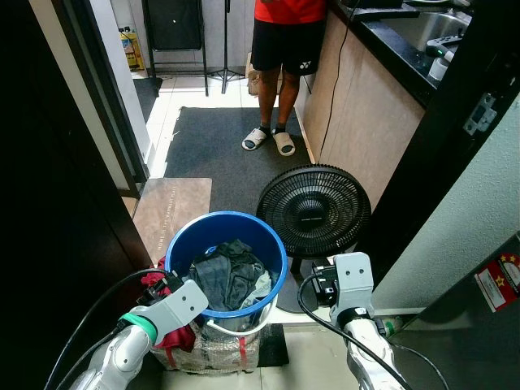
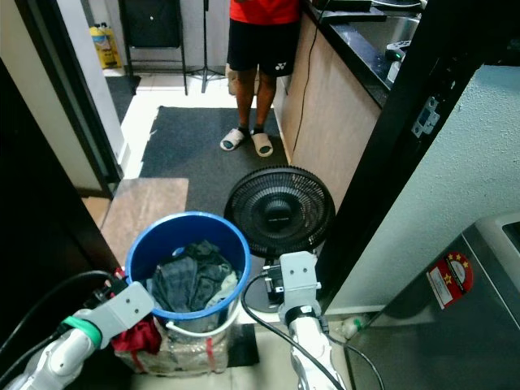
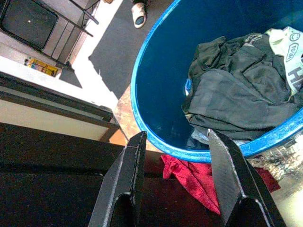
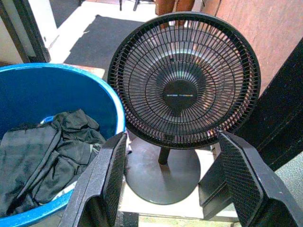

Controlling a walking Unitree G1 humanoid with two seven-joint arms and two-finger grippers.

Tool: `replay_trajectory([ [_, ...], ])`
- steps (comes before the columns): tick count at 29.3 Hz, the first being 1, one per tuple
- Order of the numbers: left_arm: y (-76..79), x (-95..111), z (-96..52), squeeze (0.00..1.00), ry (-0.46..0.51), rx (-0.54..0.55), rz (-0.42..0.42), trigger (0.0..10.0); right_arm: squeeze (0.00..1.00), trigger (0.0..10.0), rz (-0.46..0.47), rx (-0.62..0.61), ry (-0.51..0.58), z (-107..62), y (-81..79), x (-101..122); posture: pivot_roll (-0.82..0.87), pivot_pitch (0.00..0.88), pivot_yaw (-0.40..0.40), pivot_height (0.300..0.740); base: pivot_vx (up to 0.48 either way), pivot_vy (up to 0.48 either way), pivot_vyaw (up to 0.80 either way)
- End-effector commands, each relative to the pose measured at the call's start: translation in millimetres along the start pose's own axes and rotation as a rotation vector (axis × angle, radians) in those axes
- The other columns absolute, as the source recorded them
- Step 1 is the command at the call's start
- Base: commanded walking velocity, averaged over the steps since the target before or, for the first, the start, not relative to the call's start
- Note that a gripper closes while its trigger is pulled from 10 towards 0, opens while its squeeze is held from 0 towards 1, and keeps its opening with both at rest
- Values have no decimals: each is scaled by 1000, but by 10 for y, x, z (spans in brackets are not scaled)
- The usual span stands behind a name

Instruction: Clothes washing

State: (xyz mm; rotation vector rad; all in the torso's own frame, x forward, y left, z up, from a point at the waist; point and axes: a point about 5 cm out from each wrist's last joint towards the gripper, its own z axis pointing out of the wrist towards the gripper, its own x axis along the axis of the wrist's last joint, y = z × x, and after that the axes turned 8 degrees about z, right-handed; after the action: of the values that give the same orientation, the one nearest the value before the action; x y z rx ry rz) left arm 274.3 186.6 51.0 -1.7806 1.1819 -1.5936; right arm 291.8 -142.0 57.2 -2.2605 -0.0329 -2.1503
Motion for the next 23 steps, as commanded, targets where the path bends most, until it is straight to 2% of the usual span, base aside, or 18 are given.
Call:
replay_trajectory([
  [1, 30, -48, -24, 0, -19, -14, 1, 10000, 0, 10000, -5, 1, -29, -20, 5, -61, 6, 50, 49, 740, 0, 0, 0],
  [23, 34, -42, -38, 0, -17, -13, 1, 10000, 0, 10000, -7, 8, -31, -19, -1, -63, 12, 63, 44, 740, 0, 0, 0],
])
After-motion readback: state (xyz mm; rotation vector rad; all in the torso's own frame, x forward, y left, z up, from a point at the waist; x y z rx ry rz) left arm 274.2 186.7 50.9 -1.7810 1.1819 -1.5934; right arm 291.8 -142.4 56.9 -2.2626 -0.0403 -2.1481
